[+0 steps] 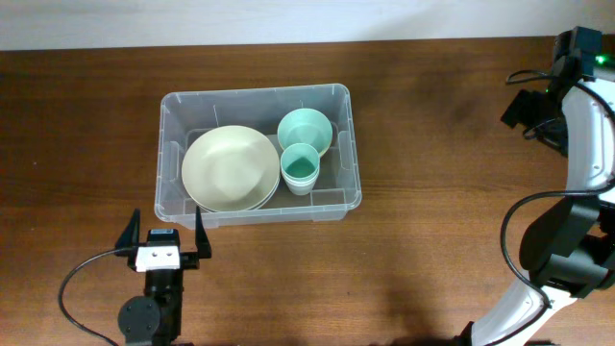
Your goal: Pack container
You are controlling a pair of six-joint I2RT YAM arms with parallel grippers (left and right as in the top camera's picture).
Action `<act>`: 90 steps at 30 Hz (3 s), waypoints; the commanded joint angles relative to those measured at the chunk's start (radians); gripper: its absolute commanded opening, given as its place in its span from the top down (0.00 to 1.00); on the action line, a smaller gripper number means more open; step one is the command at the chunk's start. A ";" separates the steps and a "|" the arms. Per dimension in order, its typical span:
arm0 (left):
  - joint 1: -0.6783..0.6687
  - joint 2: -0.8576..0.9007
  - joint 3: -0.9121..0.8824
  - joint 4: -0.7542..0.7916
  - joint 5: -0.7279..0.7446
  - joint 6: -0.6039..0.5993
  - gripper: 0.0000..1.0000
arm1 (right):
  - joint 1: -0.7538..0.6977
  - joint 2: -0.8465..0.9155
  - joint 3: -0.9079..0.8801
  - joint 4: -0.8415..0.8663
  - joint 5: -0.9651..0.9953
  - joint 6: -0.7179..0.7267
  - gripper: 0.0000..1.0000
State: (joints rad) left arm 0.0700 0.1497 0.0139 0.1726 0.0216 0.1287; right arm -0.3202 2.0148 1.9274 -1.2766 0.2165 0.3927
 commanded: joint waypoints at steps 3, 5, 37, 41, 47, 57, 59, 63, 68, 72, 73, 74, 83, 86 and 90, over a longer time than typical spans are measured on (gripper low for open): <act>0.006 -0.057 -0.006 -0.101 -0.044 -0.038 0.00 | -0.001 -0.009 0.000 0.002 0.001 0.008 0.01; 0.007 -0.085 -0.006 -0.171 -0.044 -0.038 0.00 | -0.001 -0.009 0.000 0.002 0.001 0.008 0.01; 0.011 -0.143 -0.005 -0.255 -0.043 0.000 0.00 | -0.001 -0.009 0.000 0.002 0.001 0.008 0.01; 0.011 -0.143 -0.005 -0.255 -0.043 0.000 0.00 | -0.001 -0.009 0.000 0.002 0.001 0.008 0.01; 0.011 -0.143 -0.005 -0.255 -0.043 0.000 0.00 | -0.001 -0.009 0.000 0.002 0.001 0.008 0.01; 0.011 -0.143 -0.005 -0.255 -0.043 0.000 0.00 | 0.084 -0.175 -0.003 0.029 0.057 0.001 0.01; 0.011 -0.143 -0.005 -0.255 -0.043 0.000 0.00 | 0.123 -0.278 -0.043 0.092 0.096 0.000 0.01; 0.011 -0.143 -0.005 -0.255 -0.043 0.000 0.00 | 0.159 -0.476 -0.247 0.296 0.102 0.001 0.01; 0.011 -0.143 -0.005 -0.255 -0.043 0.000 0.00 | 0.224 -0.787 -0.681 0.638 0.093 0.013 0.01; 0.011 -0.143 -0.005 -0.255 -0.043 0.000 0.00 | 0.303 -1.029 -0.989 0.804 0.058 0.008 0.01; 0.011 -0.143 -0.005 -0.255 -0.043 0.000 0.00 | 0.316 -1.076 -1.044 0.852 0.058 -0.002 0.01; 0.011 -0.143 -0.005 -0.255 -0.043 0.000 0.00 | 0.335 -1.167 -1.148 0.943 0.058 -0.023 0.01; 0.011 -0.143 -0.005 -0.255 -0.043 0.000 0.00 | 0.355 -1.636 -1.544 1.104 -0.005 -0.025 0.01; 0.011 -0.143 -0.005 -0.255 -0.043 0.000 0.00 | 0.354 -1.736 -1.616 1.139 -0.087 -0.179 0.01; 0.011 -0.143 -0.005 -0.255 -0.043 0.000 0.00 | 0.352 -1.827 -1.685 1.216 -0.222 -0.362 0.01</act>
State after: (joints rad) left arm 0.0753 0.0128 0.0109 -0.0765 -0.0189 0.1123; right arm 0.0235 0.2474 0.2863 -0.0998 0.1303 0.2138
